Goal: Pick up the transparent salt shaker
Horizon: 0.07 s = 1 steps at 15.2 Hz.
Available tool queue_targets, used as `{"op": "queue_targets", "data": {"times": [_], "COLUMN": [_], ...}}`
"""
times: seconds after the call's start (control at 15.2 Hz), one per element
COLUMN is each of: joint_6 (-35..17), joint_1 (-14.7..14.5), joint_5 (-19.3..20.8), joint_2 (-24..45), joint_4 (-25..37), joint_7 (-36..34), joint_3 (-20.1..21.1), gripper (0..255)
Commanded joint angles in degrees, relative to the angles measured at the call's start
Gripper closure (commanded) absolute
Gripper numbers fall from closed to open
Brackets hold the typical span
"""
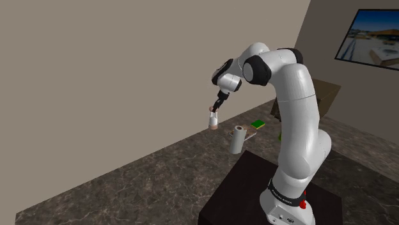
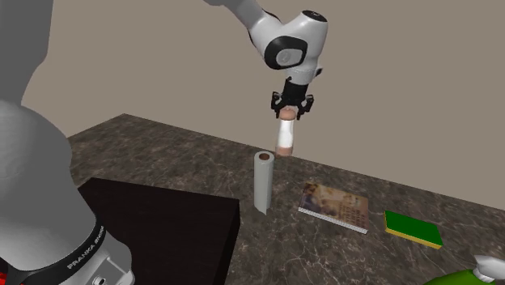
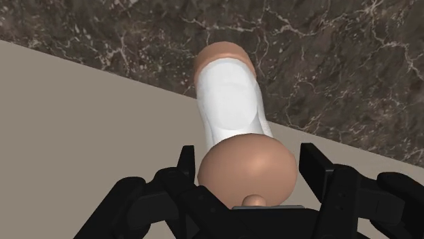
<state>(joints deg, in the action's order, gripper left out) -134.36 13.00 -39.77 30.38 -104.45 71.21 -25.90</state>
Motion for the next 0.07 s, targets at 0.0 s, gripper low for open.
{"op": "queue_targets", "data": {"times": [0.0], "joint_6": [0.3], "joint_1": [-0.07], "joint_5": [0.25], "joint_2": [-0.21], "joint_4": [0.12], "joint_7": [-0.24], "joint_3": [-0.14], "gripper": [255]}}
